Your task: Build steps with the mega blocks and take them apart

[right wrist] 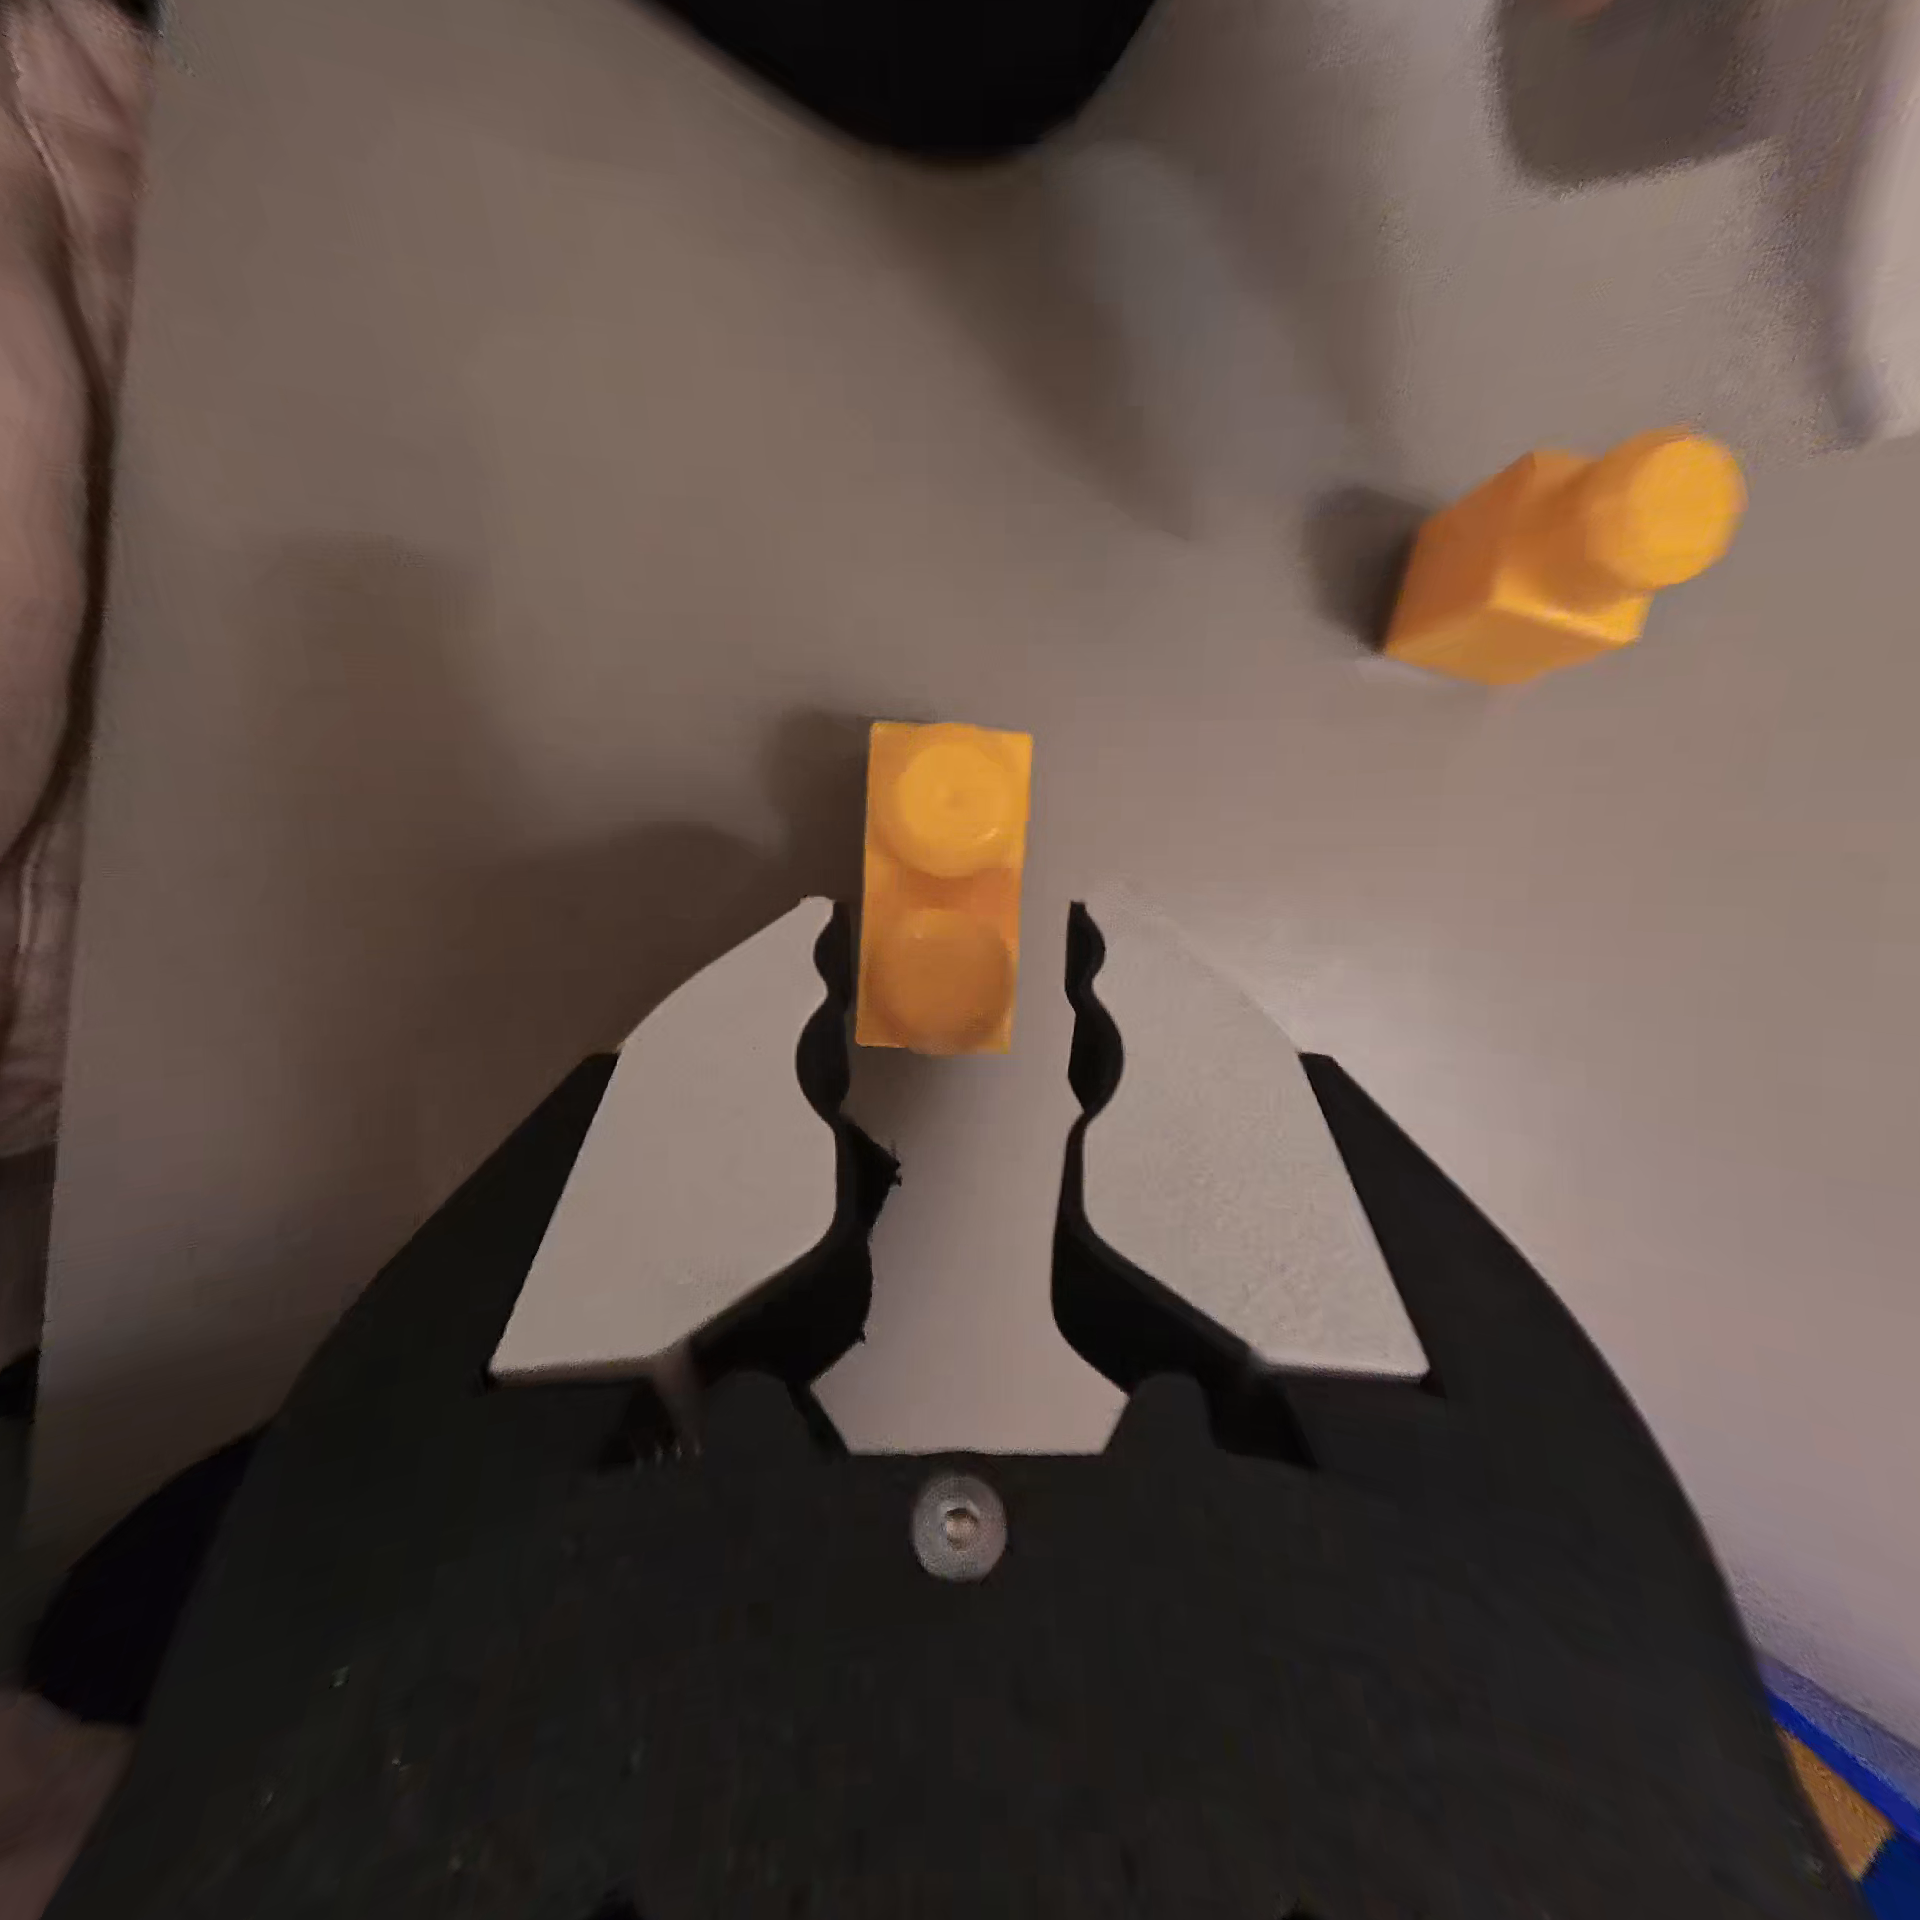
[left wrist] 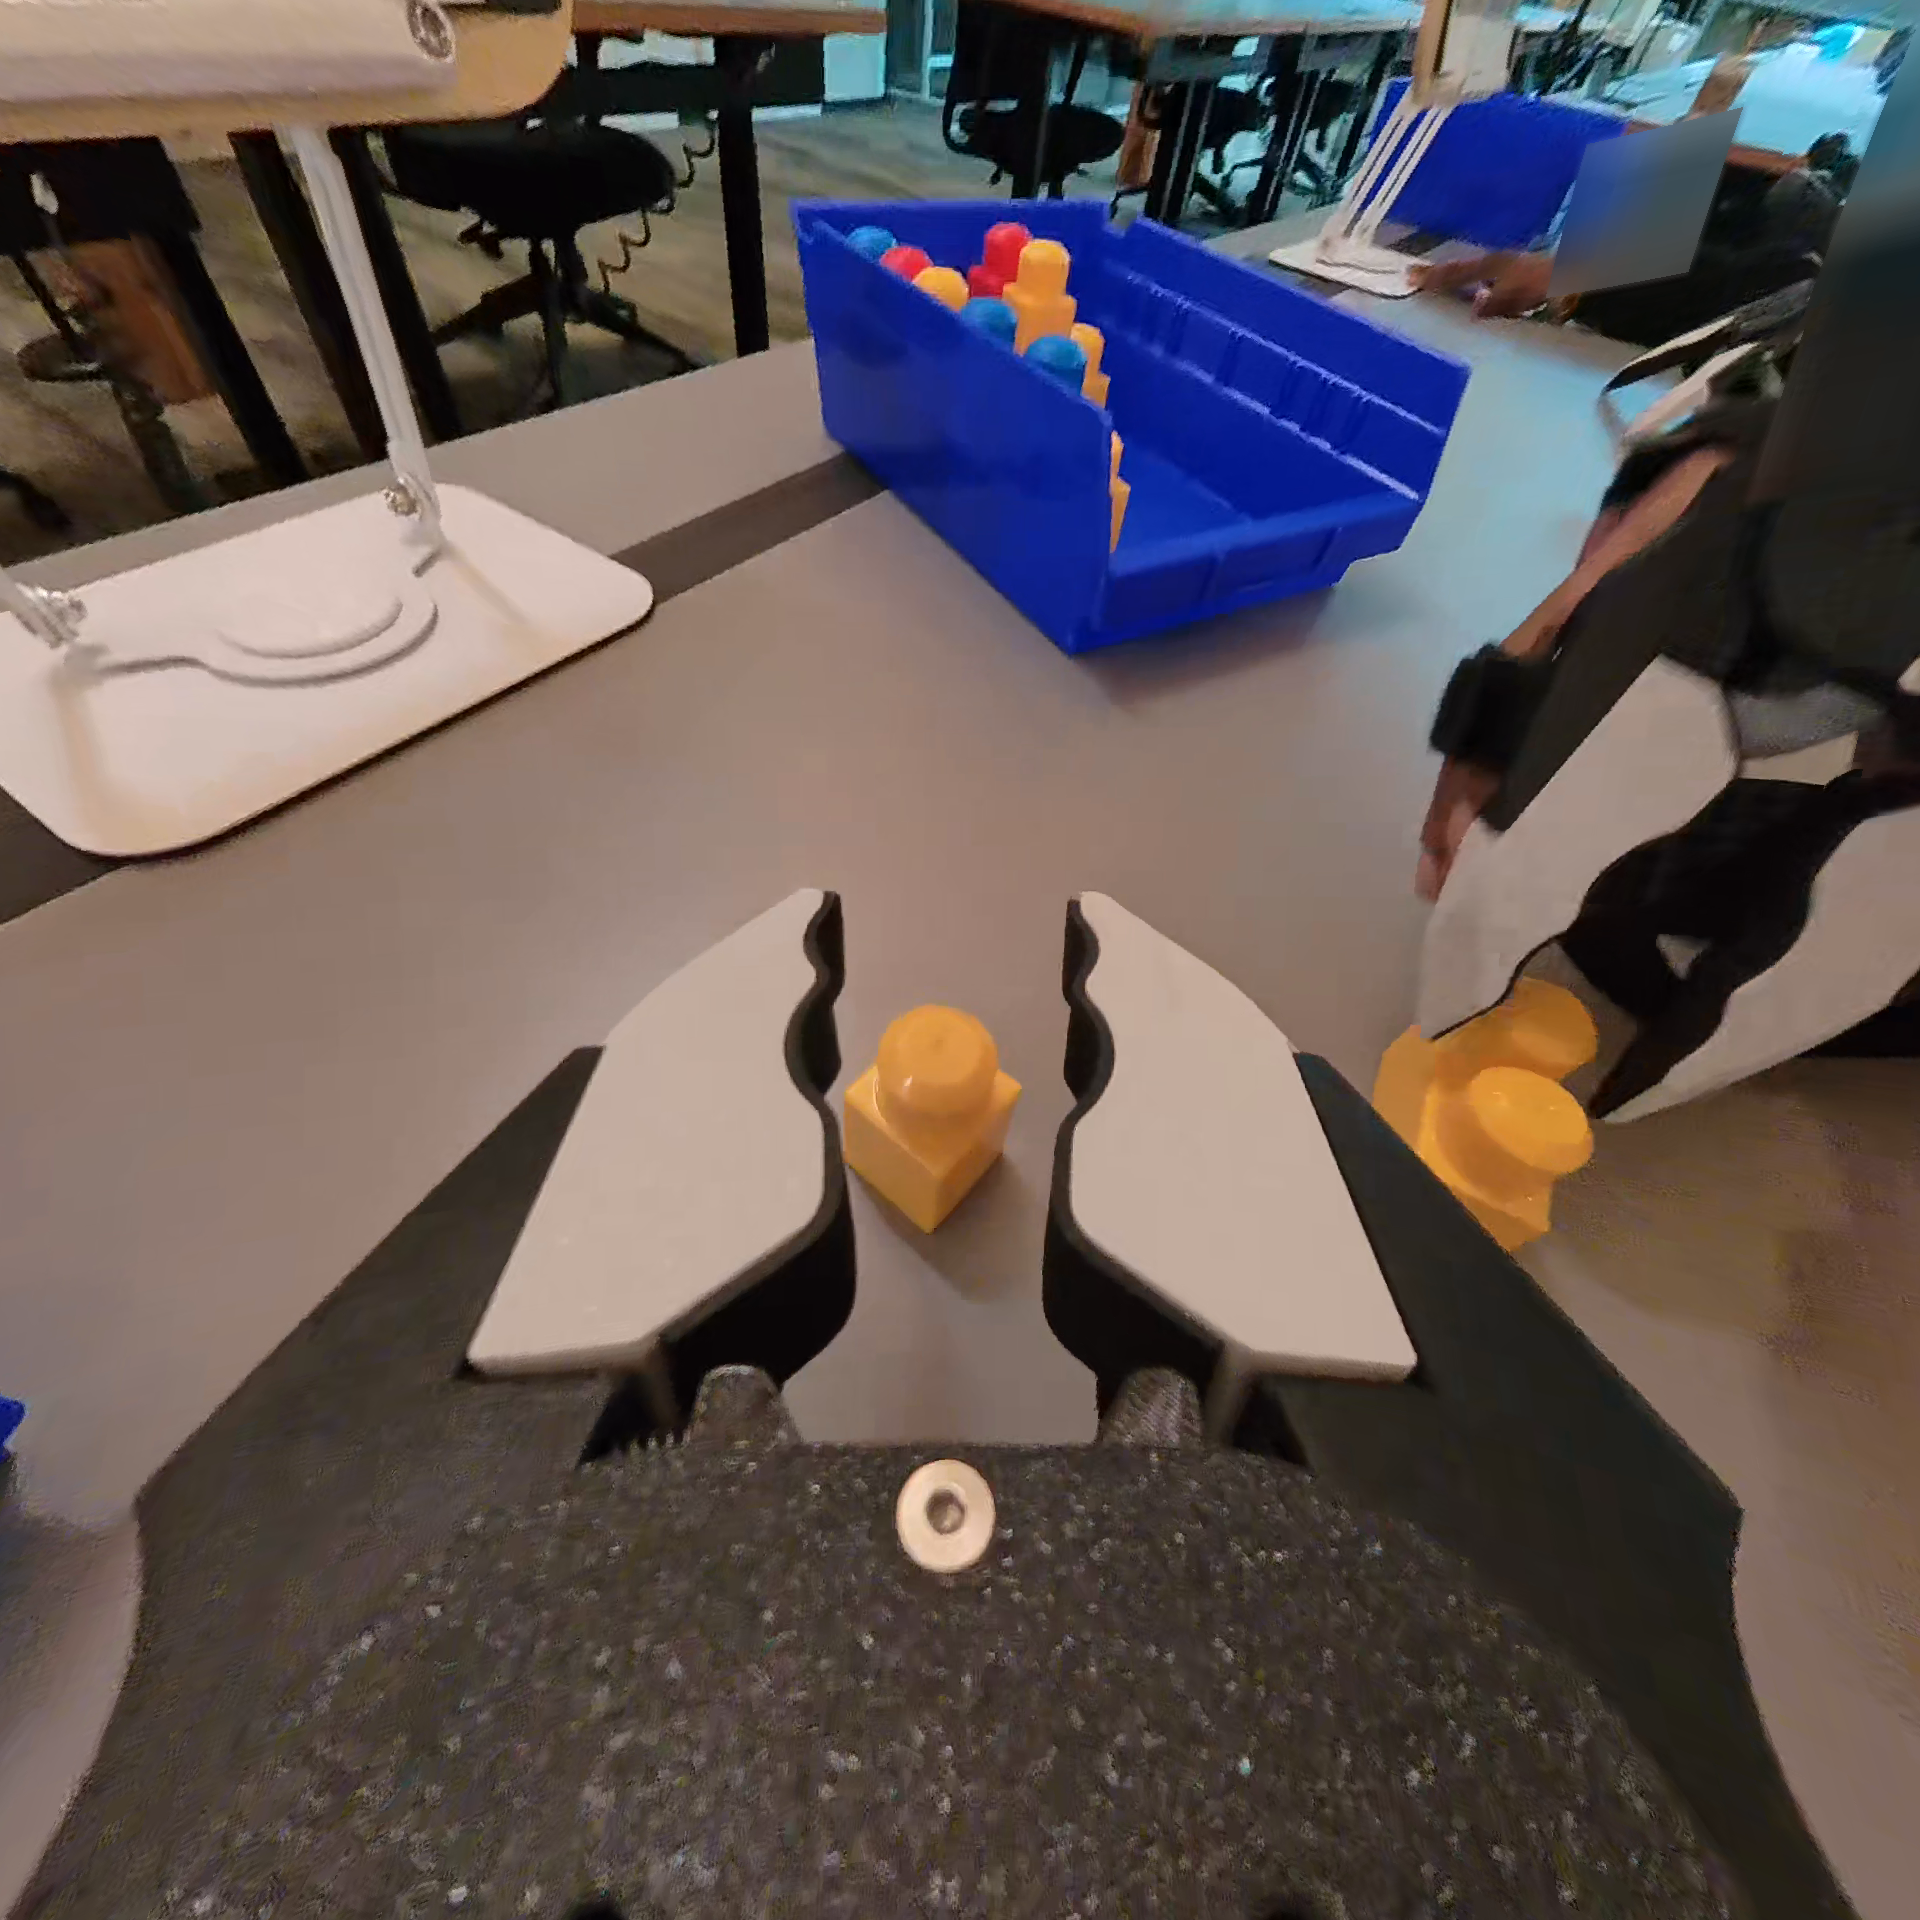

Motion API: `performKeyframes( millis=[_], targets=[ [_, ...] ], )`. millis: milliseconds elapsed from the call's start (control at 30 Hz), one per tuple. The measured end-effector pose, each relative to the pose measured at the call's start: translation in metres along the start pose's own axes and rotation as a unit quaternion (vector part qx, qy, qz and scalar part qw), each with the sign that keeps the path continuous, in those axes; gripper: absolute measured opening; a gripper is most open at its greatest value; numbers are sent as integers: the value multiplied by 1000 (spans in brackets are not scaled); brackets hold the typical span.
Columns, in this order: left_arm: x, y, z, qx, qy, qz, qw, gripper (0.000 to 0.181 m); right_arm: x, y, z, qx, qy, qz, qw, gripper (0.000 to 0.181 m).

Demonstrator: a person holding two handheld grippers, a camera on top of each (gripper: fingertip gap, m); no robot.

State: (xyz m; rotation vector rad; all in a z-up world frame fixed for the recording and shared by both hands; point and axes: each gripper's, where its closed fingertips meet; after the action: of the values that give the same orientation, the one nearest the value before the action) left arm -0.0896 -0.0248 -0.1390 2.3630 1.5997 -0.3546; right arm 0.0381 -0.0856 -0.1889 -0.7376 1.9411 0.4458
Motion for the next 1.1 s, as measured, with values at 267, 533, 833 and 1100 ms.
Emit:
performKeyframes(
  millis=[267, 533, 833, 1100],
  targets=[
    [-9, 22, -13, 14, 46, 68, 997, 48, 8, 7, -6, 29, 71, -18, 997, 35],
    [-31, 65, -52, -67, 163, 220, 960, 55, -114, 67, -60, 105, 527, 31, 843, 35],
    [-46, 69, -66, -66, 213, 236, 946, 35, -83, 63, -101, 92, 520, -26, 849, 35],
    [-76, 20, -74, -59, 253, 192, 946, 36, -46, 103, -87, 84, 342, 43, 935, 48]
  ],
)
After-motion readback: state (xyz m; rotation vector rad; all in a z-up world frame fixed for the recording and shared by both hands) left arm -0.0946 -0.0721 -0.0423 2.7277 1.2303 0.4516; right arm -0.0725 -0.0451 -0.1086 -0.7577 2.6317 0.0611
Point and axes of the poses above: each gripper's, where its closed fingertips meet, x out along the fingers, z out of its underside, y = z × x across the jaws, and after that the axes turned 4 degrees about -z, right-handed
